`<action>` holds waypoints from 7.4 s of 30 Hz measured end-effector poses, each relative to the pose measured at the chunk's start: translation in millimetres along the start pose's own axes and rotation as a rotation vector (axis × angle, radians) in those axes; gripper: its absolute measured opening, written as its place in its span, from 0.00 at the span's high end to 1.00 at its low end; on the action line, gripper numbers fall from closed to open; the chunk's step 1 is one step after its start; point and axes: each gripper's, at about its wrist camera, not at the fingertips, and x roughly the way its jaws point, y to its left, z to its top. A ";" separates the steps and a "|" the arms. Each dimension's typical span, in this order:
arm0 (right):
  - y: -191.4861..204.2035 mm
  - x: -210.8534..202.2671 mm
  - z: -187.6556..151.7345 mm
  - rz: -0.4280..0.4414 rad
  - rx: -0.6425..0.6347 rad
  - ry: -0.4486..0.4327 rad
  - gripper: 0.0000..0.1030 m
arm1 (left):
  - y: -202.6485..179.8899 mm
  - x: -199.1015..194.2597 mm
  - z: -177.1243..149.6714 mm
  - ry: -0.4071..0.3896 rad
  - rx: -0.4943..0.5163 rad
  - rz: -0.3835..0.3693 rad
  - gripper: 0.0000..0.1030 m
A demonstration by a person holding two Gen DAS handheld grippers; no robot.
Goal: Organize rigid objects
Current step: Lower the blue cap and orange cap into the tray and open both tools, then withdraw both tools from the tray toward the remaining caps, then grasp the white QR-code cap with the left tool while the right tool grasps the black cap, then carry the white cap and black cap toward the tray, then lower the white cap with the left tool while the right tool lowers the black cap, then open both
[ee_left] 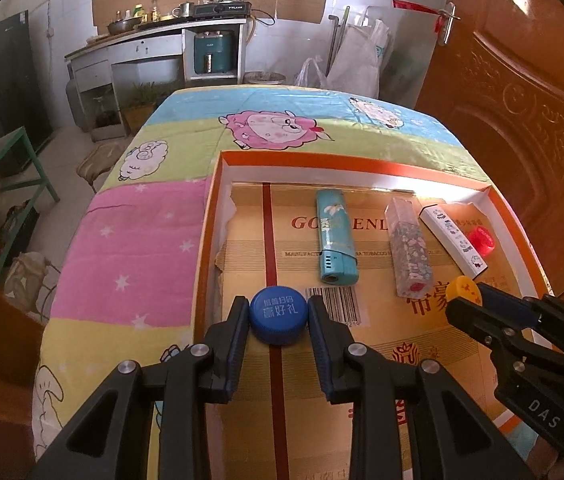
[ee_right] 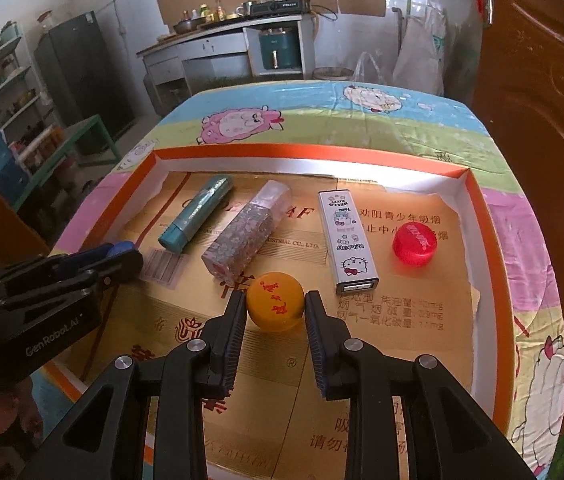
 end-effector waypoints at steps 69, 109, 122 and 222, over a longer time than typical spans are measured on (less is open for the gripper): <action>18.1 -111.8 -81.7 -0.060 0.039 -0.064 0.58 | 10.2 -125.5 -69.4 -0.159 -0.021 -0.074 0.52; 30.0 -163.3 -154.7 -0.001 0.064 -0.082 0.58 | -73.3 -134.4 -224.0 -0.068 0.322 -0.192 0.70; 59.7 -131.5 -168.0 0.068 -0.068 0.002 0.58 | -48.5 -153.0 -217.9 -0.107 0.233 -0.144 0.70; -44.3 -85.6 -45.8 -0.026 0.085 -0.094 0.71 | -52.6 -54.1 -25.5 -0.077 0.113 -0.094 0.70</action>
